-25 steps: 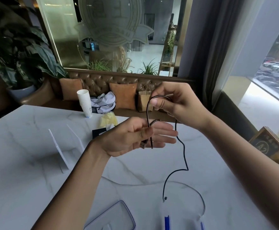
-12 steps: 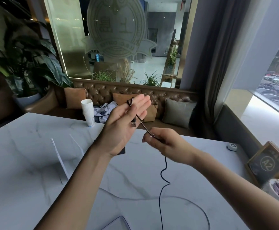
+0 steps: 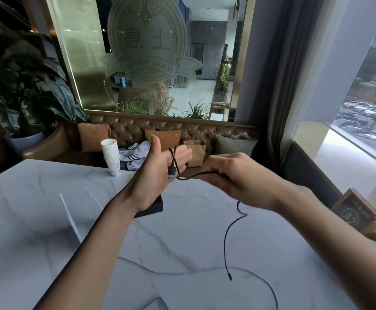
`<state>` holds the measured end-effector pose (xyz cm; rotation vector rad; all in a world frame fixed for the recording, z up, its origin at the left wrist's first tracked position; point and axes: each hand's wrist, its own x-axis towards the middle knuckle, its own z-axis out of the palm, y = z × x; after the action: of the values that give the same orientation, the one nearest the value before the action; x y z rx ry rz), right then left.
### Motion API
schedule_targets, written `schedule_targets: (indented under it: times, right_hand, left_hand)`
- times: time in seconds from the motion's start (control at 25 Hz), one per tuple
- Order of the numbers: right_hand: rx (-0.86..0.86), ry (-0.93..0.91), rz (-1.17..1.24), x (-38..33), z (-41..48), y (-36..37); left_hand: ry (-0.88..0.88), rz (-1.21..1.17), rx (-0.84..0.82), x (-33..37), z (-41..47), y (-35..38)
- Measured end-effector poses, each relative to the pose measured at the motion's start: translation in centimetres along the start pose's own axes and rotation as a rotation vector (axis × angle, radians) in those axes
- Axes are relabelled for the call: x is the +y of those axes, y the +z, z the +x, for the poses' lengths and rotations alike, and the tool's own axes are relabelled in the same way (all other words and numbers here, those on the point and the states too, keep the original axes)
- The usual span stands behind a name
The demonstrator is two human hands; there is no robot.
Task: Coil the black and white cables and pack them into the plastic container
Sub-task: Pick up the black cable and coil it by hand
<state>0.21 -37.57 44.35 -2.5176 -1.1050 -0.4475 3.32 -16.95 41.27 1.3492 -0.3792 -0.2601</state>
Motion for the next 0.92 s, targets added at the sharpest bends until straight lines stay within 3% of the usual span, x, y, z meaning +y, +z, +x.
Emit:
schedule_targets:
  times: [0.16,0.24,0.56,0.72,0.92]
  right_hand:
    - [0.004,-0.114,-0.074,-0.1,1.3,-1.8]
    - [0.044,-0.135,-0.063,-0.1,2.0,-2.3]
    - [0.194,0.050,0.385,1.9,2.0,-1.5]
    - [0.189,0.073,0.713,2.5,1.5,0.6]
    - [0.108,0.246,1.027,3.0,0.5,3.4]
  left_hand:
    - [-0.155,0.128,-0.267,0.1,-0.2,0.5]
    - [-0.209,0.135,-0.321,0.0,-0.6,0.9]
    - [-0.140,-0.246,-0.610,0.7,-1.9,1.8]
    - [-0.054,-0.409,-0.635,0.6,-2.1,2.0]
    - [0.105,-0.493,-0.524,0.5,-2.1,2.2]
